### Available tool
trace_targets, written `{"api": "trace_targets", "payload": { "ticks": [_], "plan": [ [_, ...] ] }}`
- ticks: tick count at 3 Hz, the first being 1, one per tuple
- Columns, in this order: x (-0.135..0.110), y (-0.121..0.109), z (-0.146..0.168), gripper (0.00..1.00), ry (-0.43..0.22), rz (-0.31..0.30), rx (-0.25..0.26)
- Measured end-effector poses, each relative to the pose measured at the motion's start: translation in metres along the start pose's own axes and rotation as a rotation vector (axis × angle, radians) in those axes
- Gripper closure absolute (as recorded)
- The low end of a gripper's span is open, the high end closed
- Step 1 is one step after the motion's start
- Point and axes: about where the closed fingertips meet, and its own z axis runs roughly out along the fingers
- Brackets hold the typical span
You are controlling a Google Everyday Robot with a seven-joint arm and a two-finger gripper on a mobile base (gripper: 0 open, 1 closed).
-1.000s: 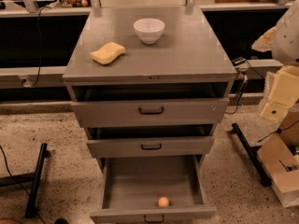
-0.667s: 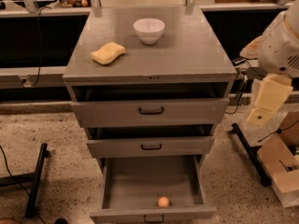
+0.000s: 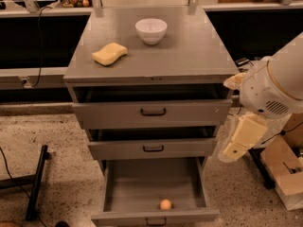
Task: Pick orange from bottom drawer and place on counter
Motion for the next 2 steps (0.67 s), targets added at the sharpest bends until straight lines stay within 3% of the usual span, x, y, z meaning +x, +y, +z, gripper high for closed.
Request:
{"api": "trace_targets", "payload": {
  "ticks": [1,2],
  "plan": [
    [0.006,0.005,0.038,0.00,-0.045,-0.055,-0.021],
    [0.021,0.016,0.100,0.00,-0.113,-0.081,-0.038]
  ]
}}
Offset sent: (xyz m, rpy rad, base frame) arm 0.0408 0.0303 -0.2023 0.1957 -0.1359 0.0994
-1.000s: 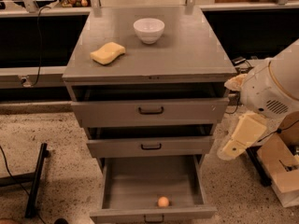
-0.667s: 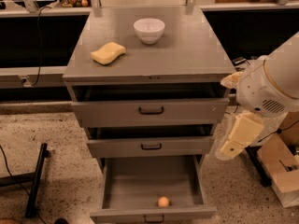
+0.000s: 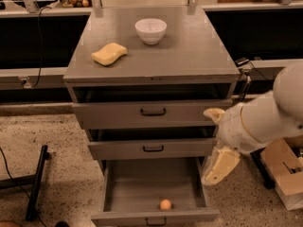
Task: Pick orange from bottom drawer and place on counter
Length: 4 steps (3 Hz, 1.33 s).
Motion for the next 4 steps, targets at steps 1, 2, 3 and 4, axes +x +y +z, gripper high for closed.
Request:
{"api": "trace_targets", "payload": {
  "ticks": [1,2,3,4],
  "plan": [
    [0.001,-0.013,0.008,0.00,-0.011,-0.007,0.062],
    [0.000,-0.009,0.009,0.00,0.004,-0.021,0.048],
    [0.016,-0.028,0.039,0.00,0.001,-0.013,0.046],
    [0.056,-0.027,0.098,0.00,0.013,0.083,0.044]
  ]
}}
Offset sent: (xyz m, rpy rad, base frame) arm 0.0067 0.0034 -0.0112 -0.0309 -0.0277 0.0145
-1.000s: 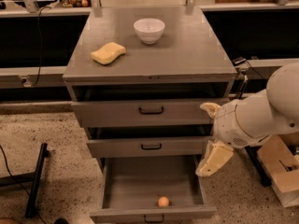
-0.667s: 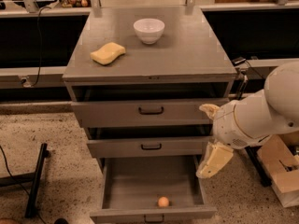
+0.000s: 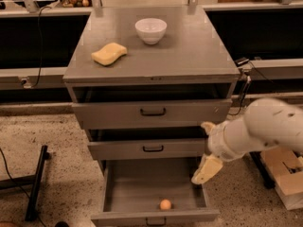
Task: Pick orange from bottom drawer and place on counter
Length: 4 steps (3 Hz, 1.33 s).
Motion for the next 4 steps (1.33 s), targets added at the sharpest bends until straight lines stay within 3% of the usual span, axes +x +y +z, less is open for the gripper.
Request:
{"api": "trace_targets", "payload": {
  "ticks": [1,2,3,4],
  "plan": [
    [0.035,0.007,0.074,0.00,-0.087,0.121,0.012],
    [0.048,0.004,0.105,0.00,-0.119,0.164,0.025],
    [0.048,0.005,0.103,0.00,-0.108,0.168,0.048],
    [0.047,-0.006,0.127,0.00,-0.144,0.139,0.082]
  ]
}}
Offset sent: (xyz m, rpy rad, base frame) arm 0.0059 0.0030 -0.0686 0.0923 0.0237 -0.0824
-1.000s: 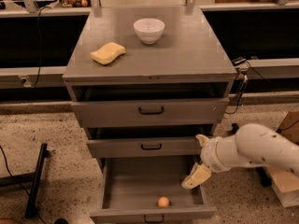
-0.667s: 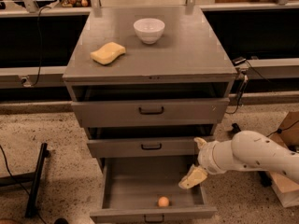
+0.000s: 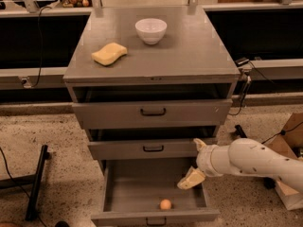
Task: Pick orange from bottom drawer and place on counter
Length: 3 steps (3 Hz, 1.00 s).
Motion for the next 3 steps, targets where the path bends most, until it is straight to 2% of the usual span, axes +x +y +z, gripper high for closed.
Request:
{"api": "trace_targets", "payload": {
  "ticks": [1,2,3],
  "plan": [
    [0.013,0.004,0.057,0.00,-0.069,-0.040,-0.041],
    [0.041,0.021,0.111,0.00,-0.089,-0.056,-0.120],
    [0.076,0.038,0.158,0.00,-0.093,-0.082,-0.227]
  ]
}}
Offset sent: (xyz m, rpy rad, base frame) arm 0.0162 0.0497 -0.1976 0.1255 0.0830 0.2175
